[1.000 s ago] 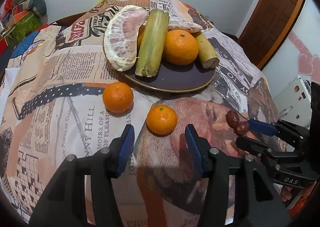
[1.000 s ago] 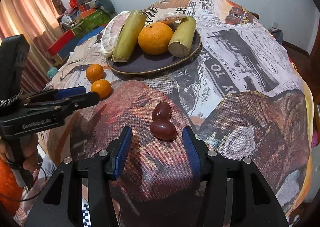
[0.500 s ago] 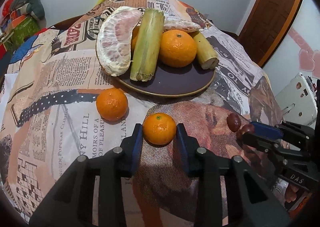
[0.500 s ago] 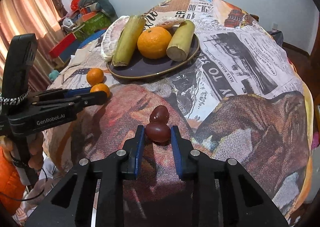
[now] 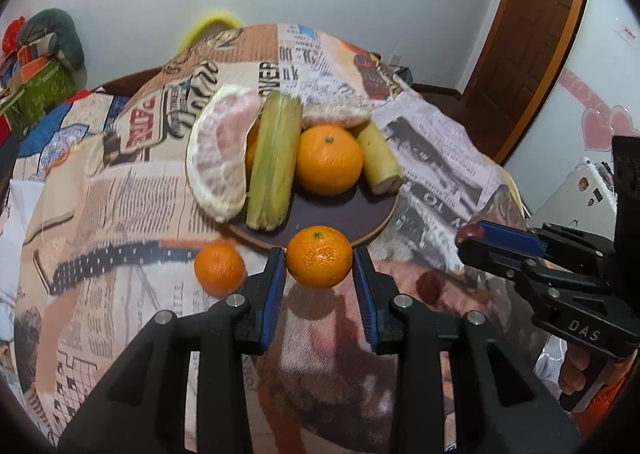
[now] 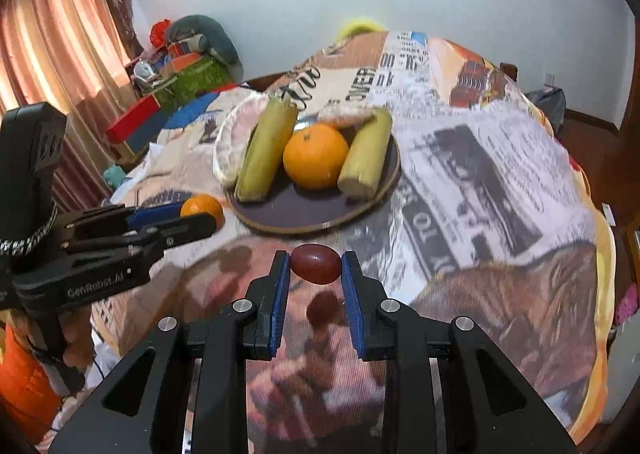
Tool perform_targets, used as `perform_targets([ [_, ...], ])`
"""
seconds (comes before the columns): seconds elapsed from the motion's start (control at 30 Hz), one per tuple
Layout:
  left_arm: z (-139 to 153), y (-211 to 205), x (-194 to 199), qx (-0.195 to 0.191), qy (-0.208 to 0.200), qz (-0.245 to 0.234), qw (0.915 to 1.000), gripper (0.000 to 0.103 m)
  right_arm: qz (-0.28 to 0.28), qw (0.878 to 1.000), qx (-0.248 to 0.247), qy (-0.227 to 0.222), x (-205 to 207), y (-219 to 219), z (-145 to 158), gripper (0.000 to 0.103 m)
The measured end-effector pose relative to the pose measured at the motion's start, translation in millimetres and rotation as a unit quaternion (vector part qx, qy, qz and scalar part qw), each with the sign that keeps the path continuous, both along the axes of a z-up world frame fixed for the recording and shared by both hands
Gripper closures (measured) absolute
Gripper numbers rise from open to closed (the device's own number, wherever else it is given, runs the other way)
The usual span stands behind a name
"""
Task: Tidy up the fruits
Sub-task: 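Place the small orange and the date on the plate and open both tools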
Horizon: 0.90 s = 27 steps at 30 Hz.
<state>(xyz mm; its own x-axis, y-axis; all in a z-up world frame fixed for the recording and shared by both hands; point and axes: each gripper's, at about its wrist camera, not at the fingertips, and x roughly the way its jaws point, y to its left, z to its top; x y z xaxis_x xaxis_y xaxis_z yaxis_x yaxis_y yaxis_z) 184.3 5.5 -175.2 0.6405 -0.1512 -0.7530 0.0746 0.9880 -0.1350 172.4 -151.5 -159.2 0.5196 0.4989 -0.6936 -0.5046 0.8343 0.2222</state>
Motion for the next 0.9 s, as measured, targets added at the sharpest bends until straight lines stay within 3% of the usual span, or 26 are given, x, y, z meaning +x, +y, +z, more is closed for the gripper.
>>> perform_targets([
  [0.27, 4.8, -4.7, 21.7, 0.008, -0.012, -0.008, 0.9999, 0.069, 0.001, 1.0, 0.006, -0.012, 20.4, 7.6, 5.4, 0.079],
  [0.9, -23.2, 2.5, 61.0, -0.001, 0.012, -0.007, 0.9999, 0.069, 0.033, 0.999, -0.021, 0.0, 51.8, 34.0, -16.4, 0.079],
])
